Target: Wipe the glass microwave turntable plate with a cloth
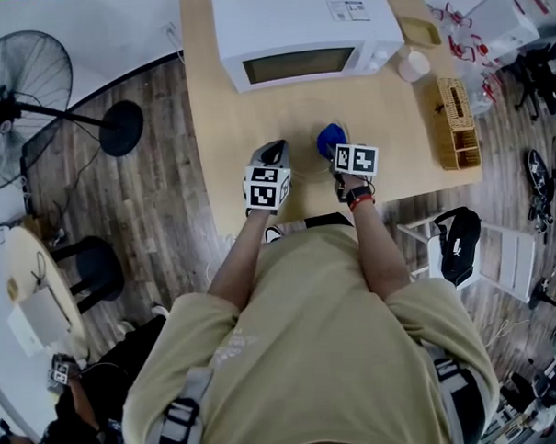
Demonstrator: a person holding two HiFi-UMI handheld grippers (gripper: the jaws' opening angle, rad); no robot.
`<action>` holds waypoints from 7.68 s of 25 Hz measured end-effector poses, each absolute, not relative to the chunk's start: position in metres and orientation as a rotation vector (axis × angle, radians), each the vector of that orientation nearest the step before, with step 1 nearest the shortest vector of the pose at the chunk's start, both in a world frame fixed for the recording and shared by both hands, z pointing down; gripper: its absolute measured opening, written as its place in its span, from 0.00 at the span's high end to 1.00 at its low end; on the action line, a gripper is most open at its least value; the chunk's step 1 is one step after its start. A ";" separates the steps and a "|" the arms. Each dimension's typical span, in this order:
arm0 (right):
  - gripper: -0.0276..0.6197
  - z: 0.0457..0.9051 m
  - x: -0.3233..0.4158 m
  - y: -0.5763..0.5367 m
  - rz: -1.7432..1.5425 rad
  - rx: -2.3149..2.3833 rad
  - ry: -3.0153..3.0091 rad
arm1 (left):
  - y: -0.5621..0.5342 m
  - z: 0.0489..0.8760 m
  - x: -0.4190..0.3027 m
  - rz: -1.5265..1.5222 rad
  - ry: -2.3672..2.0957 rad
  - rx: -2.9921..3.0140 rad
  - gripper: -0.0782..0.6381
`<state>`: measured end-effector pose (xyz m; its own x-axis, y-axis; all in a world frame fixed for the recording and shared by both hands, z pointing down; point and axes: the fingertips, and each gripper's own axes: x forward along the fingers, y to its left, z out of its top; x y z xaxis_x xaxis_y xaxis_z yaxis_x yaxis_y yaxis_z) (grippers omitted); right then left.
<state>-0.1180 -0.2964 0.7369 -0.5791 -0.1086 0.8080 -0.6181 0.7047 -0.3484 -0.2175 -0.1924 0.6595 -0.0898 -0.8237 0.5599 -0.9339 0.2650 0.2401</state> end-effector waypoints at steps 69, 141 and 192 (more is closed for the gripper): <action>0.76 0.739 -0.180 -0.173 0.712 0.135 -2.095 | -0.107 0.661 -0.241 0.190 -2.064 1.380 0.87; 0.75 0.720 -0.128 -0.166 0.936 0.066 -2.136 | -0.121 0.678 -0.198 0.201 -1.963 1.444 0.87; 0.75 0.731 -0.045 -0.239 0.920 0.440 -2.130 | -0.157 0.673 -0.149 0.268 -1.872 1.594 0.87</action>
<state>-0.0450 -0.2393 0.7314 -0.6515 -0.0133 0.7585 -0.5612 0.6812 -0.4701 -0.1491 -0.1573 0.6735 -0.0437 -0.8036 0.5936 -0.9377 0.2380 0.2531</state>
